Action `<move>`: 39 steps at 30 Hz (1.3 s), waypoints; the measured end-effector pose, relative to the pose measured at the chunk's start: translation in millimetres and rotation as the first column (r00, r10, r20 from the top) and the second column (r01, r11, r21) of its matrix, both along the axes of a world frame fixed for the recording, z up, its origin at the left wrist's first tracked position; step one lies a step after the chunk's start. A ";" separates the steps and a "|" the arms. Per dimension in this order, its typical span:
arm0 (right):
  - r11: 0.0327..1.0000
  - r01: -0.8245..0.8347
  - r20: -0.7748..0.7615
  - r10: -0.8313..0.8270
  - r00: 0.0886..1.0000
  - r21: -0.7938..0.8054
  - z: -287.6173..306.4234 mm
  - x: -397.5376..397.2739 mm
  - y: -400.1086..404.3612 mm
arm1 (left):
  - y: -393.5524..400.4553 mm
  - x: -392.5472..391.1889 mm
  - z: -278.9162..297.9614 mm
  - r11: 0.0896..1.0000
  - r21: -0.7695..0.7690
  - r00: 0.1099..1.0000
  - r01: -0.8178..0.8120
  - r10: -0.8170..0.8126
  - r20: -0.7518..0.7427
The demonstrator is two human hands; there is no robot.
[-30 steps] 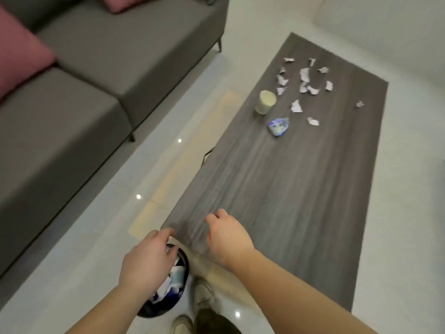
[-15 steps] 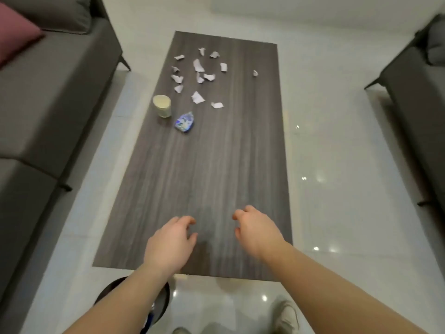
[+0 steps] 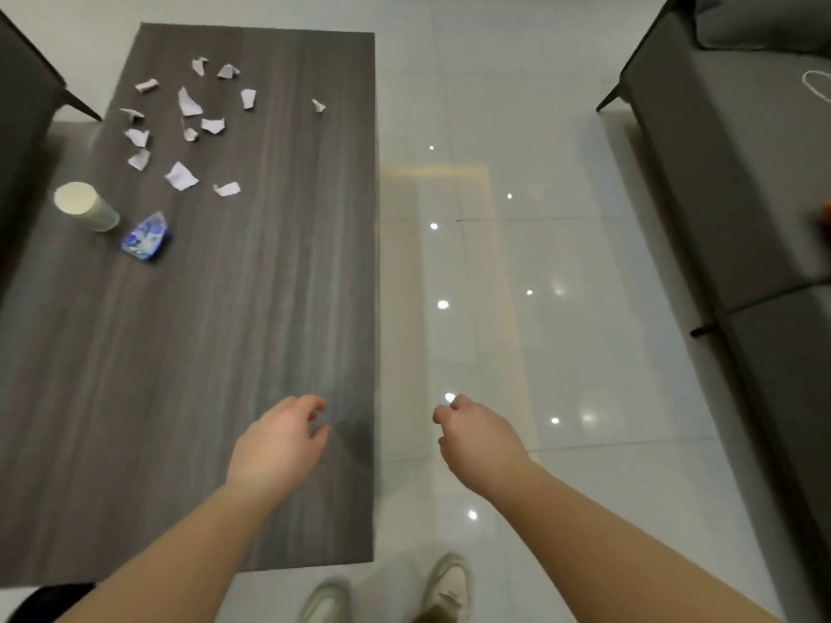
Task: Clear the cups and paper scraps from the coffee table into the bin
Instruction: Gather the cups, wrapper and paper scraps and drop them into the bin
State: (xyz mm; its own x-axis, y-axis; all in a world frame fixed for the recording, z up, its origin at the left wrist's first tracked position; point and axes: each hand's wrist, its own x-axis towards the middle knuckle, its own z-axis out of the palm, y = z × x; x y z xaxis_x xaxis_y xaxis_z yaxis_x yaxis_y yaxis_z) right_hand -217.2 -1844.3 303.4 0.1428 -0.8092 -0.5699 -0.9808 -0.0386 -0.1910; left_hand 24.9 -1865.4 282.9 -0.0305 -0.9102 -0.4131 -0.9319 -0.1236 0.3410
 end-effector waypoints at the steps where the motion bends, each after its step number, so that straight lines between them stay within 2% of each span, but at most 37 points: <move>1: 1.000 0.000 -0.008 0.000 1.000 0.000 0.7 -15.3 -4.4 | -8.0 -17.0 -2.7 1.000 0.007 1.000 -0.004 0.005 -0.022; 6: 1.000 0.007 0.013 -0.007 1.000 -0.017 0.6 -55.9 -46.3 | -51.5 -79.4 -7.9 1.000 0.008 0.996 0.014 -0.013 -0.090; 10: 0.998 -0.040 0.035 0.042 0.999 -0.051 -1.9 -65.0 -100.1 | -93.4 -99.6 -14.6 1.000 0.015 0.994 -0.022 0.024 -0.104; 22: 0.977 -0.214 0.066 0.215 0.974 -0.017 -20.3 -28.9 -271.8 | -214.2 -36.4 -33.5 0.958 0.073 0.960 -0.278 0.280 -0.020; 33: 0.922 -0.386 0.103 0.385 0.917 -0.007 -33.2 7.9 -397.4 | -281.5 -13.4 -32.1 0.888 0.062 0.889 -0.456 0.457 -0.001; 39: 0.882 -0.470 0.130 0.465 0.876 0.016 -38.1 21.5 -474.5 | -349.8 -12.9 -29.2 0.849 0.058 0.850 -0.526 0.526 0.011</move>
State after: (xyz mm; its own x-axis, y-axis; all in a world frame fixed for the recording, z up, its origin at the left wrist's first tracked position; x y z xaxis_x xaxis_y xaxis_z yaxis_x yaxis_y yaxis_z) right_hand -195.7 -2318.8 265.3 0.5665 -0.6047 -0.5599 -0.8207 -0.4753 -0.3170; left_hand 12.1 -2215.3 253.7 0.4439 -0.7658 -0.4653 -0.7204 -0.6138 0.3228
